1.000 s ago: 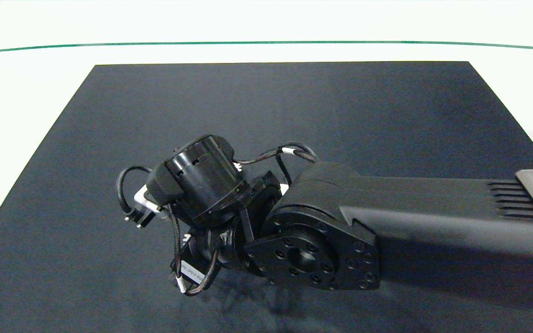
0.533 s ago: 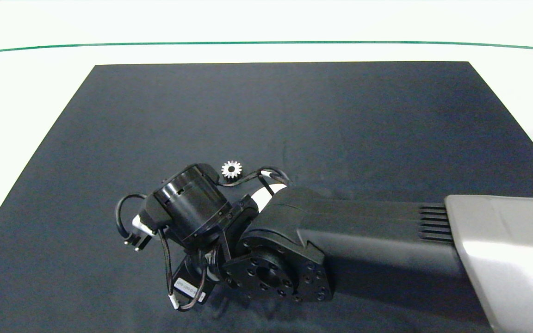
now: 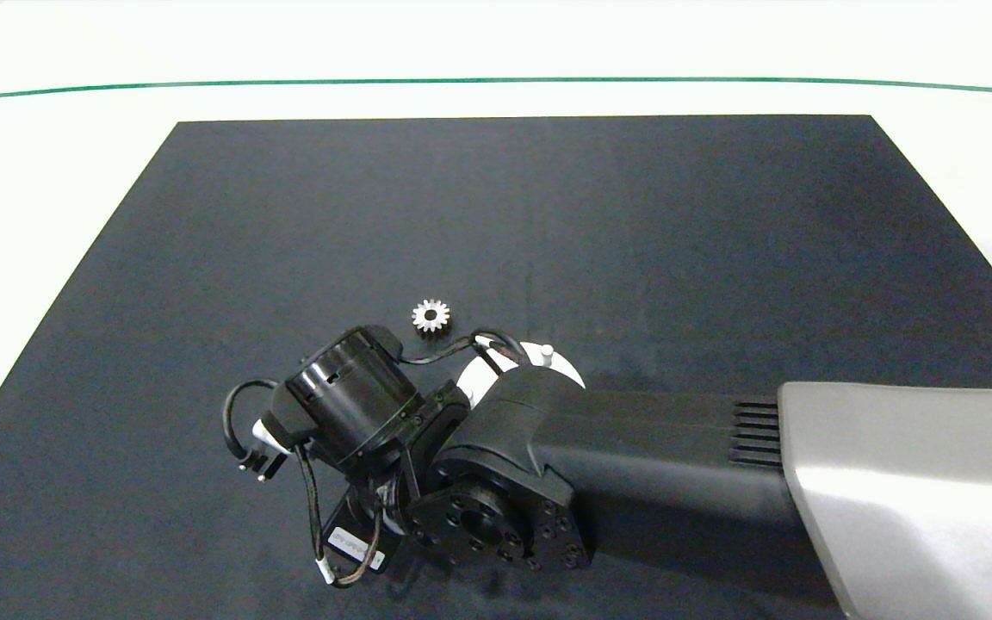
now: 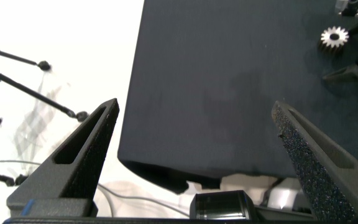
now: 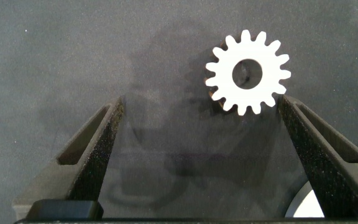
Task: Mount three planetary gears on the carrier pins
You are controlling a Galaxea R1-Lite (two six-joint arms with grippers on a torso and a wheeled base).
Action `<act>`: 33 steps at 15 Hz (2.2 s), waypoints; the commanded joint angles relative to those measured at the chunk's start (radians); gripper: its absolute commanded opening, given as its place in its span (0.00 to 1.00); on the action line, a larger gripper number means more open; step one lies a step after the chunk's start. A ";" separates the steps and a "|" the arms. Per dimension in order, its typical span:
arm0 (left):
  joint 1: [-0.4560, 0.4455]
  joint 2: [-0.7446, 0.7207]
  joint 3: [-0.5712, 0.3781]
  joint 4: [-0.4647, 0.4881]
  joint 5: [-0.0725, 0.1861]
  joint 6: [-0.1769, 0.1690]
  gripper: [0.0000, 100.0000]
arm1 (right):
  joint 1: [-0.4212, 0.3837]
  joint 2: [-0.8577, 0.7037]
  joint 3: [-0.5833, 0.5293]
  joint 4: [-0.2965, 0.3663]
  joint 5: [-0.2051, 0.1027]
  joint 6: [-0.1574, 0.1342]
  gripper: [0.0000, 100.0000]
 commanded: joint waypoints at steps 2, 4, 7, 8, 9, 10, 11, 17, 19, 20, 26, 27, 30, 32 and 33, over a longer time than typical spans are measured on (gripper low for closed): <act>0.002 -0.027 0.001 0.005 0.001 0.001 1.00 | -0.003 0.010 0.001 0.004 0.001 0.003 1.00; 0.002 -0.027 0.001 0.005 0.001 0.001 1.00 | -0.007 -0.002 0.001 0.006 0.001 0.000 1.00; 0.002 -0.032 0.001 0.005 0.001 0.001 1.00 | -0.010 -0.054 0.001 0.010 0.001 0.007 1.00; 0.002 -0.035 0.001 0.005 0.001 0.001 1.00 | -0.010 -0.077 0.001 0.009 0.000 0.012 1.00; 0.002 -0.036 0.001 0.005 0.001 0.001 1.00 | -0.010 -0.095 0.001 0.009 0.001 0.010 1.00; 0.002 -0.038 0.001 0.005 0.001 0.001 1.00 | -0.010 -0.108 0.001 0.007 0.001 0.012 1.00; 0.003 -0.038 0.001 0.005 0.001 0.001 1.00 | -0.010 -0.111 0.001 0.007 0.001 0.013 1.00; 0.003 -0.039 -0.020 0.007 0.001 0.001 1.00 | -0.010 -0.080 0.001 -0.059 0.004 0.010 1.00; 0.003 -0.039 -0.022 0.007 0.001 0.001 1.00 | -0.009 -0.068 0.001 -0.078 0.006 0.010 1.00; 0.003 -0.041 -0.020 0.007 0.001 0.001 1.00 | -0.007 -0.065 0.001 -0.089 0.007 0.010 1.00; 0.003 -0.047 -0.023 0.028 0.001 0.001 1.00 | -0.007 -0.036 0.001 -0.102 0.010 0.004 1.00; 0.003 -0.049 -0.028 0.033 0.001 0.001 1.00 | -0.007 -0.033 0.001 -0.102 0.010 0.004 1.00; 0.002 -0.050 -0.028 0.036 0.001 0.001 1.00 | -0.010 -0.025 0.001 -0.102 0.009 -0.005 1.00; 0.002 -0.055 -0.026 0.036 0.001 0.001 1.00 | -0.012 -0.023 0.001 -0.102 0.009 -0.005 1.00; 0.002 -0.058 -0.023 0.036 0.001 0.001 1.00 | -0.017 -0.017 0.001 -0.103 0.009 -0.007 1.00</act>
